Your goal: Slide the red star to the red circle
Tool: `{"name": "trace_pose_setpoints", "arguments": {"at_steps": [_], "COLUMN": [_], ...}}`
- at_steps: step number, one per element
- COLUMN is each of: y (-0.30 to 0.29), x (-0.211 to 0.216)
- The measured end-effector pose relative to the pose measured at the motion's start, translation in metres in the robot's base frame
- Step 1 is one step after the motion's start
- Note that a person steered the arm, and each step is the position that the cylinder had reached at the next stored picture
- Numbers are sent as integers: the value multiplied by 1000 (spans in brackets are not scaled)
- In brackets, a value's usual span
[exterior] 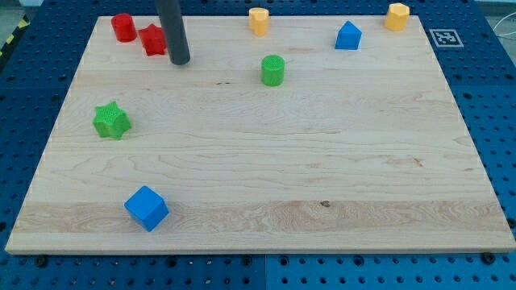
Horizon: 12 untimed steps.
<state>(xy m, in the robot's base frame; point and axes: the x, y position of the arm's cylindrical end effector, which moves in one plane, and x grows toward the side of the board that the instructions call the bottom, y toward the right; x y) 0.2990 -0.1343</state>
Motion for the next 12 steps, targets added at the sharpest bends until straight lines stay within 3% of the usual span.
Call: {"name": "trace_pose_setpoints", "arguments": {"at_steps": [6, 12], "y": [-30, -40], "x": [-35, -42]}}
